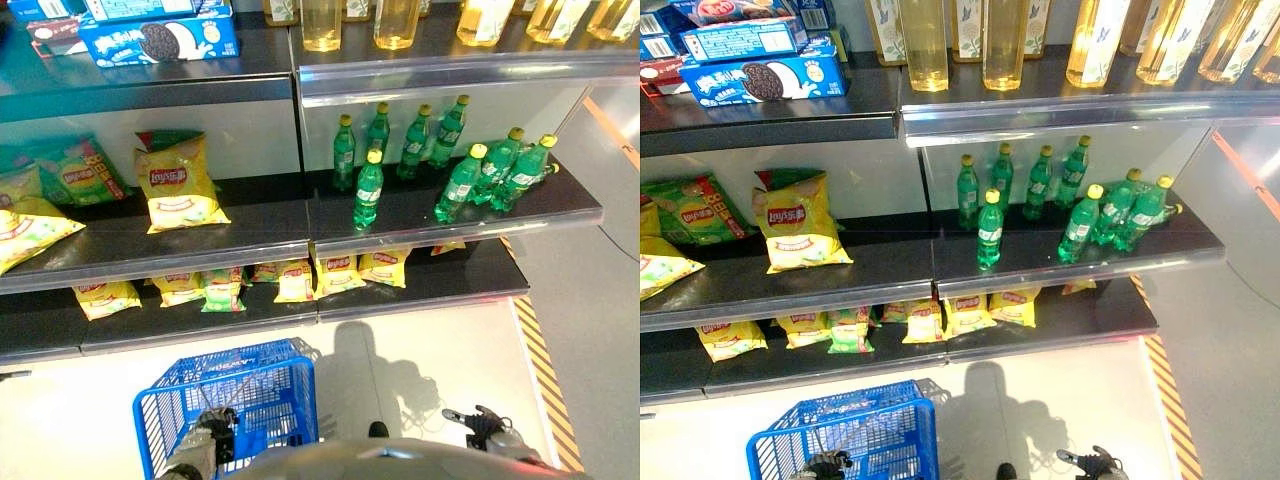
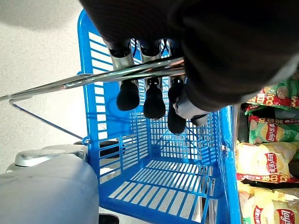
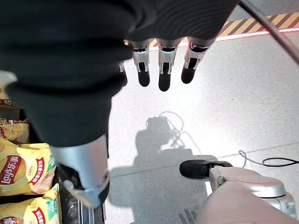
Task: Pick up the snacks into the basket
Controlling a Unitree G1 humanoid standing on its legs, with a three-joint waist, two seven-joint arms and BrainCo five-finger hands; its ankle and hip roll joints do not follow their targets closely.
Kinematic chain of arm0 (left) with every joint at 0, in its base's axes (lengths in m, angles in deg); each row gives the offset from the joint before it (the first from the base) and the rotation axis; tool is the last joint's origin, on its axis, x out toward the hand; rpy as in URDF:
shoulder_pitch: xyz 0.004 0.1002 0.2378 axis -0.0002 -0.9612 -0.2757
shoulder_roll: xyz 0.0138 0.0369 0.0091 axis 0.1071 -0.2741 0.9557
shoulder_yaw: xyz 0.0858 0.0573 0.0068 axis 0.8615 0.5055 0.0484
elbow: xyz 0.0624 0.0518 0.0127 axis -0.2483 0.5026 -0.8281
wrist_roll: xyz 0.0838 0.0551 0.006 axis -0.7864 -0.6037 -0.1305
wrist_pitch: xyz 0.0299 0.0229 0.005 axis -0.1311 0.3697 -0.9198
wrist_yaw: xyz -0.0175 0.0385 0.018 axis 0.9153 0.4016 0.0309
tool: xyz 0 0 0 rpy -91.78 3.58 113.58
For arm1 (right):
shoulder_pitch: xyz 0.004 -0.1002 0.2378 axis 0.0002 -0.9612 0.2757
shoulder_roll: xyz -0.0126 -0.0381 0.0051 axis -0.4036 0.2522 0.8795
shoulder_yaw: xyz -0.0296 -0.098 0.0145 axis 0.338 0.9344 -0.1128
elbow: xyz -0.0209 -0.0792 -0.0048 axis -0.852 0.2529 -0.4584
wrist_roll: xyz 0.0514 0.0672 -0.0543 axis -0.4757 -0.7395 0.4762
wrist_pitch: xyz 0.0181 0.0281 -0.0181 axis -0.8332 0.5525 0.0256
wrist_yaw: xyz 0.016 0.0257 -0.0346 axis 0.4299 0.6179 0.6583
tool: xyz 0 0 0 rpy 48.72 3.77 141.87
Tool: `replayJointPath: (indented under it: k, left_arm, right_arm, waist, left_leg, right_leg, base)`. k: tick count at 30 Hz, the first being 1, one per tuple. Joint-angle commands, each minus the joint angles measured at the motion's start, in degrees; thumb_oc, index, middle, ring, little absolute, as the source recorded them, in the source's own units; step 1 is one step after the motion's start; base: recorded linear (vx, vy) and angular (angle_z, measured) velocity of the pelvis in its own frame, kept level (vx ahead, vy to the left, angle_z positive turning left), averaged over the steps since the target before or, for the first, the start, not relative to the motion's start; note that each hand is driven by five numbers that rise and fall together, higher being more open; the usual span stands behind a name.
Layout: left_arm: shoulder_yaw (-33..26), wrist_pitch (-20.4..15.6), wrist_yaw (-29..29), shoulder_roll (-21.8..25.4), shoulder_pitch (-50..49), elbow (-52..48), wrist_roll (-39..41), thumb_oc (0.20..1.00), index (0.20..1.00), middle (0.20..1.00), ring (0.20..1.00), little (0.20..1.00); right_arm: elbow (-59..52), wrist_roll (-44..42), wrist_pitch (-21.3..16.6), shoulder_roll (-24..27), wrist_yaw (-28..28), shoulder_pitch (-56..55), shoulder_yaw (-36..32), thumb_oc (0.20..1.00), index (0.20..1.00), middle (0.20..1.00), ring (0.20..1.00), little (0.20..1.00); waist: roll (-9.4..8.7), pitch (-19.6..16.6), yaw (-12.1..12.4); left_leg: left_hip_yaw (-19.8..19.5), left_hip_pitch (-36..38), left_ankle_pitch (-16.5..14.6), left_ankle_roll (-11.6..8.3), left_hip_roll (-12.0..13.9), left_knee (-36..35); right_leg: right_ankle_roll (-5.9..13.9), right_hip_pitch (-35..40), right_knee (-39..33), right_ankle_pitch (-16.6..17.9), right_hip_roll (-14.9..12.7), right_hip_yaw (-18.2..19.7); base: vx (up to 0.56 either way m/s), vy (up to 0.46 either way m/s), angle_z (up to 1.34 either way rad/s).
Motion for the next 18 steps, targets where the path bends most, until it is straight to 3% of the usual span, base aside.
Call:
replayJointPath:
  k: [1,11,15,18]
  left_arm:
    - [-0.88,0.12,0.48,0.04,1.35,2.73,-1.48,0.200,0.200,0.200,0.200,0.200]
    - [-0.24,-0.47,1.61,-0.52,1.87,-0.69,1.08,0.200,0.200,0.200,0.200,0.200]
    - [-1.86,-2.52,-0.59,0.77,0.39,-13.35,3.78,0.200,0.200,0.200,0.200,0.200]
    - [-2.52,-3.57,-1.98,1.54,0.41,-16.18,4.07,0.200,0.200,0.200,0.200,0.200]
  right_arm:
    - [1.25,1.05,-0.73,1.23,0.40,2.00,0.96,1.000,1.000,1.000,1.000,1.000]
    - [-1.02,0.29,-1.62,0.76,0.43,1.74,1.77,1.000,1.000,1.000,1.000,1.000]
    - [-29.36,-1.25,-6.22,2.96,-1.27,-1.56,1.73,1.000,1.000,1.000,1.000,1.000]
    - [-42.22,-2.85,-8.81,3.89,-1.42,-3.00,-0.30,1.000,1.000,1.000,1.000,1.000]
  waist:
    - [-1.46,0.20,0.02]
    - [-1.56,-0.69,0.15]
    - [-1.43,0.24,-0.17]
    - [-1.47,0.65,-0.41]
  left_leg:
    - [-1.60,-1.41,-3.17,-0.02,-1.00,0.19]
    - [-2.42,-0.73,-3.67,0.03,-0.98,0.19]
    - [-2.38,-1.33,-3.30,-0.03,-1.10,0.19]
    - [-2.41,-1.50,-3.29,0.06,-1.29,0.19]
  right_leg:
    - [4.29,0.15,0.62,-3.66,-1.13,1.27]
    - [4.25,1.21,0.62,-4.40,-1.30,0.79]
    - [4.42,0.72,0.62,-4.20,-1.42,1.10]
    - [4.58,0.62,0.62,-4.04,-1.58,1.13]
  base:
    - [0.00,0.000,0.00]
    - [0.02,-0.005,0.03]
    - [-0.02,0.009,0.05]
    - [-0.02,0.015,0.08]
